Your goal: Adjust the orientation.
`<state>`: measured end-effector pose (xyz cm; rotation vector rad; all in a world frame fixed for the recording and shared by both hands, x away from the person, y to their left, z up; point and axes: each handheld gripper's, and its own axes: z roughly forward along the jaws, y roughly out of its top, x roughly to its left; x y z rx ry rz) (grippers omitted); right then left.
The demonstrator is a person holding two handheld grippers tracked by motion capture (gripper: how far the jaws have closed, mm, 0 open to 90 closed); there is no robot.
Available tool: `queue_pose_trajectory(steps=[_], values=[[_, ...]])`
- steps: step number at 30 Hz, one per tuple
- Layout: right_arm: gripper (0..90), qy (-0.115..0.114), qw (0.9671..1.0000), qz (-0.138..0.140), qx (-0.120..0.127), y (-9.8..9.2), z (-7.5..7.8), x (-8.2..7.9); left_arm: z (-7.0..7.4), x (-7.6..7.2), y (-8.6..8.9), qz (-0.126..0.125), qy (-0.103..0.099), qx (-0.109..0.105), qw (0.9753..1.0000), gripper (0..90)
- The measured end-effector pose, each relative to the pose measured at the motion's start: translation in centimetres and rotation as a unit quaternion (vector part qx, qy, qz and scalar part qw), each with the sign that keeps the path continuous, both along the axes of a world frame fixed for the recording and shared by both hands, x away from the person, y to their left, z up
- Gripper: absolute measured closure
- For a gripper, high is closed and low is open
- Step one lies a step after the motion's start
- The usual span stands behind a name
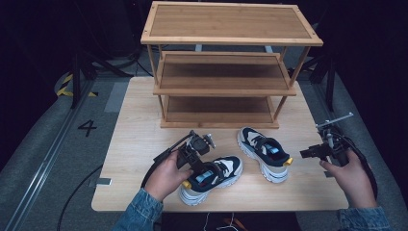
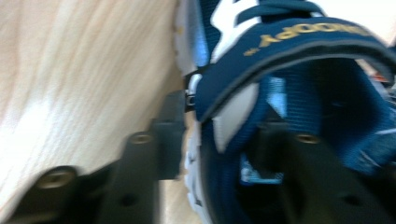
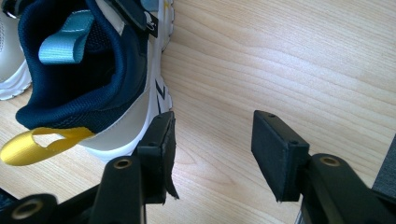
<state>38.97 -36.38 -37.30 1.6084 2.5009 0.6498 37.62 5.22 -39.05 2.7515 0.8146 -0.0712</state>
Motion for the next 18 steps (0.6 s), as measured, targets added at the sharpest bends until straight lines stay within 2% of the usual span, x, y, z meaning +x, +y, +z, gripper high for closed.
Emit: queue_pose_trajectory(steps=[2, 6, 9, 10, 13, 16, 17, 18], values=[[50.0, 0.000, 1.0000, 0.000, 0.001, 0.0, 0.0, 0.0, 0.1, -0.2, -0.2, -0.003, -0.005, 0.007, 1.0000, 70.9], [50.0, -0.001, 1.0000, 0.001, 0.000, 0.0, 0.0, 0.0, 0.3, -0.1, 0.2, -0.005, -0.009, 0.009, 0.9999, 72.8], [50.0, -0.002, 1.0000, 0.000, 0.001, -0.1, 0.0, 0.0, 0.8, 0.2, 1.0, 0.008, -0.018, 0.006, 0.9998, 72.9], [50.0, -0.001, 1.0000, -0.003, 0.004, -0.1, 0.0, 0.0, 1.1, 0.4, 1.4, 0.014, -0.018, 0.007, 0.9997, 72.9], [50.0, 0.001, 1.0000, -0.004, 0.003, -0.1, -0.1, 0.0, 1.6, 1.1, 2.9, 0.042, -0.023, -0.010, 0.9988, 73.0], [50.0, 0.003, 1.0000, -0.001, 0.001, -0.1, -0.3, 0.0, 1.7, 2.2, 4.6, 0.077, -0.032, -0.021, 0.9963, 72.9], [50.0, 0.004, 1.0000, -0.004, 0.002, -0.1, -0.3, 0.0, 1.7, 2.2, 4.6, 0.077, -0.032, -0.021, 0.9963, 72.8], [50.0, 0.004, 1.0000, -0.004, 0.002, -0.1, -0.3, 0.0, 1.6, 2.6, 5.0, 0.089, -0.032, -0.023, 0.9953, 72.8]])
